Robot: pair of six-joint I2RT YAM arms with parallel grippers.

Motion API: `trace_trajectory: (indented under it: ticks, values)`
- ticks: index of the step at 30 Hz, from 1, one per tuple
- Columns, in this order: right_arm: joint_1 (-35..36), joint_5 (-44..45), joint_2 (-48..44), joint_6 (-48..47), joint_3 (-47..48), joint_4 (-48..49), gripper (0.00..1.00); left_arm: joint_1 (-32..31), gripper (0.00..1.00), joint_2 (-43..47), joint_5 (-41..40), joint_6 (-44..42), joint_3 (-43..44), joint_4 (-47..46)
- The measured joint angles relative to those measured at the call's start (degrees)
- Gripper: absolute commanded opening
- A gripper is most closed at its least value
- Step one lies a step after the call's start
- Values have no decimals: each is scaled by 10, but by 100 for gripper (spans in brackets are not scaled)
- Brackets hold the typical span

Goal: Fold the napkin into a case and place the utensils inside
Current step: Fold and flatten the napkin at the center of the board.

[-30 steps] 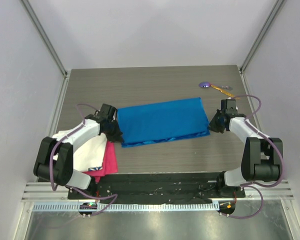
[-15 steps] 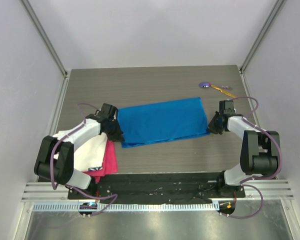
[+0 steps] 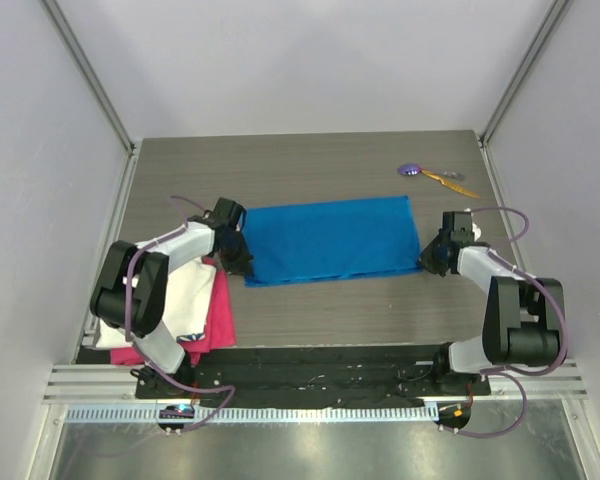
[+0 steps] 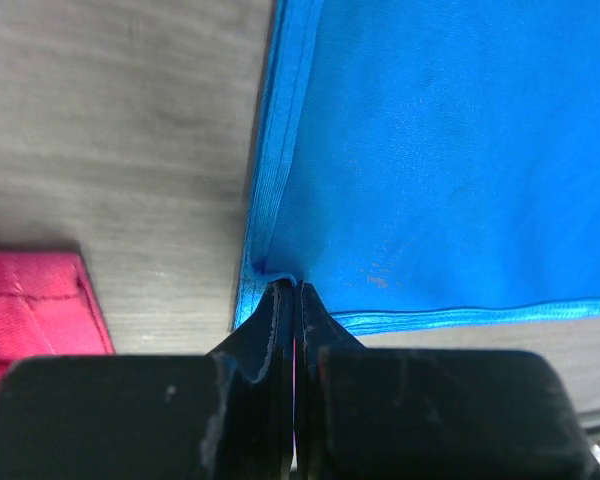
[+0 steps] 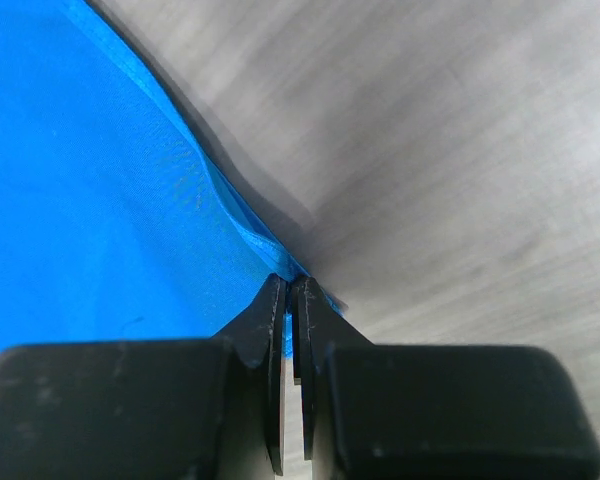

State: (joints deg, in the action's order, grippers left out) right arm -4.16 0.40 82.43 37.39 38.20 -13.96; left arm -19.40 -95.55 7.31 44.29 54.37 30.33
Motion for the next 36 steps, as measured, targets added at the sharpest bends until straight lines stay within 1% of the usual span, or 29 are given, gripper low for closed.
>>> trace_trajectory:
  ticks: [3, 6, 11, 14, 17, 22, 28, 36]
  values:
    - [-1, 0, -29, 10, -23, -7, 1, 0, 0, -5, -14, -10, 15, 4]
    - [-1, 2, -49, 11, -27, -39, 1, 0, 0, -2, -28, -17, 31, 20]
    - [-1, 8, -78, 6, -12, -90, 1, 0, 0, 44, -38, -27, 45, 43]
    - [-1, 10, -95, 3, 2, -105, 1, 0, 0, 68, -39, -28, 47, 48]
    - [-1, 12, -106, 2, 5, -110, 1, -1, 0, 75, -43, -29, 47, 53]
    - [-1, 12, -104, 2, -1, -113, 1, -1, 0, 64, -43, -29, 33, 49]
    - [-1, 12, -72, 0, -10, -104, 1, -1, 0, 23, -40, -28, 3, 34]
    - [-1, 10, -43, 0, -17, -70, 2, -1, 0, 17, -38, -28, -1, 27]
